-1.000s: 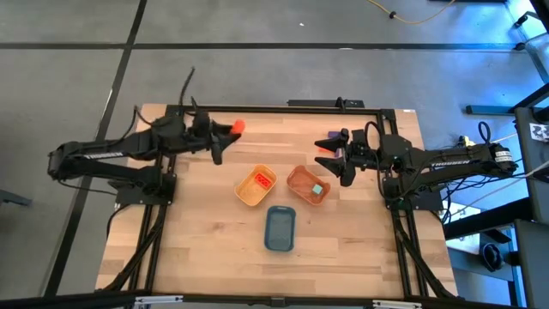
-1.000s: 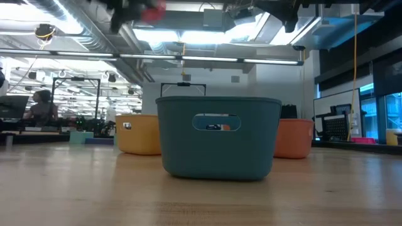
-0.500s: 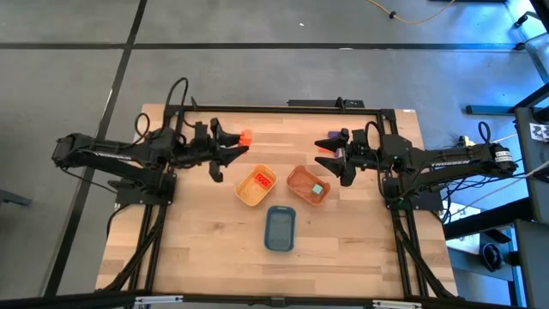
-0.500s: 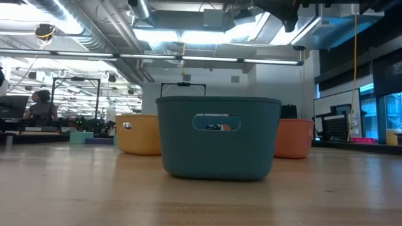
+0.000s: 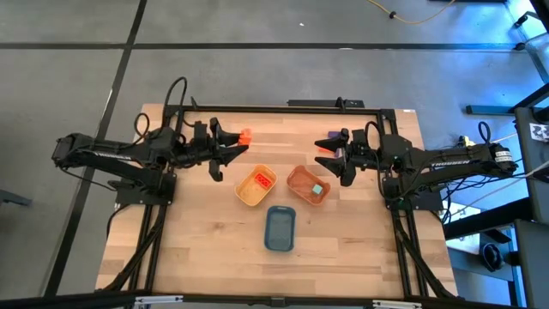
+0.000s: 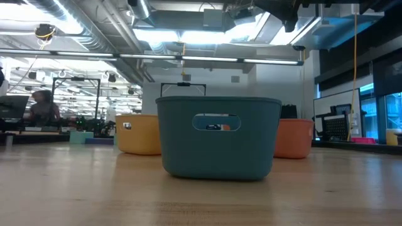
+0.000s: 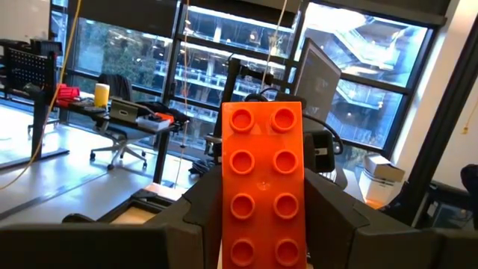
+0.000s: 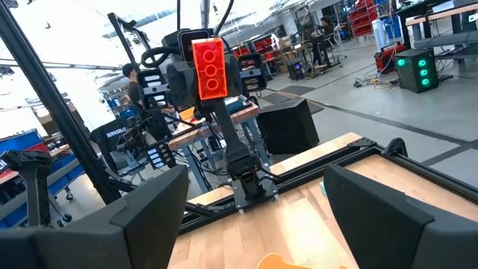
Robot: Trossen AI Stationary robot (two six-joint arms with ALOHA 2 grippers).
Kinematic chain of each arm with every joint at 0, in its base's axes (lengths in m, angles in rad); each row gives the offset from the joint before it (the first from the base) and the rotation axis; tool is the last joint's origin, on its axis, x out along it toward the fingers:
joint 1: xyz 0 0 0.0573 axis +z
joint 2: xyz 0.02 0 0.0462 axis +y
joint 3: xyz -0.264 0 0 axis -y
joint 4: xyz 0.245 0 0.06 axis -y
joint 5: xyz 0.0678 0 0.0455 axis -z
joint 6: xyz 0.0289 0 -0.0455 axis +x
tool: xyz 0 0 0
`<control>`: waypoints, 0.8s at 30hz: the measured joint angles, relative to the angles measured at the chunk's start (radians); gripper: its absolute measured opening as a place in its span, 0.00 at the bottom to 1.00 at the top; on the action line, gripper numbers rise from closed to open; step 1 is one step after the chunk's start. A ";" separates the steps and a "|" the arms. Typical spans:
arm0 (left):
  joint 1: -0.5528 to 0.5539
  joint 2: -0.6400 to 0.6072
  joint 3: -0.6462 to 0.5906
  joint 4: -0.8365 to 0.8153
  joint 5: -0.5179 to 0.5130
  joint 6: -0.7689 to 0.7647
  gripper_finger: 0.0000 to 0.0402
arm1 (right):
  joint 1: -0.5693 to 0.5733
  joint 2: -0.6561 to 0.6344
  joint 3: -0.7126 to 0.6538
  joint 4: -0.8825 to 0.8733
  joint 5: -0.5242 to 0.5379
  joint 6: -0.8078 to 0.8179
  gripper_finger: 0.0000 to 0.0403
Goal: Sort & place blocks by color
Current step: Put the left orange studded block into the yellow bin
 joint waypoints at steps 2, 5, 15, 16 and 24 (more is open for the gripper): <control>0.000 0.000 0.000 -0.006 -0.005 -0.001 0.32 | 0.000 0.000 0.000 0.000 0.000 0.000 0.78; 0.000 0.000 0.027 -0.102 -0.052 -0.001 0.32 | 0.000 0.000 0.000 0.000 0.000 0.000 0.78; 0.074 0.215 0.351 -0.875 0.106 0.110 0.32 | 0.000 0.000 0.000 -0.004 0.000 -0.004 0.78; 0.081 0.251 0.371 -0.924 0.145 0.149 0.32 | 0.000 0.000 0.000 -0.006 0.000 -0.004 0.78; 0.105 0.492 0.386 -1.122 0.372 0.517 0.32 | 0.000 0.000 0.000 -0.017 0.007 -0.004 0.78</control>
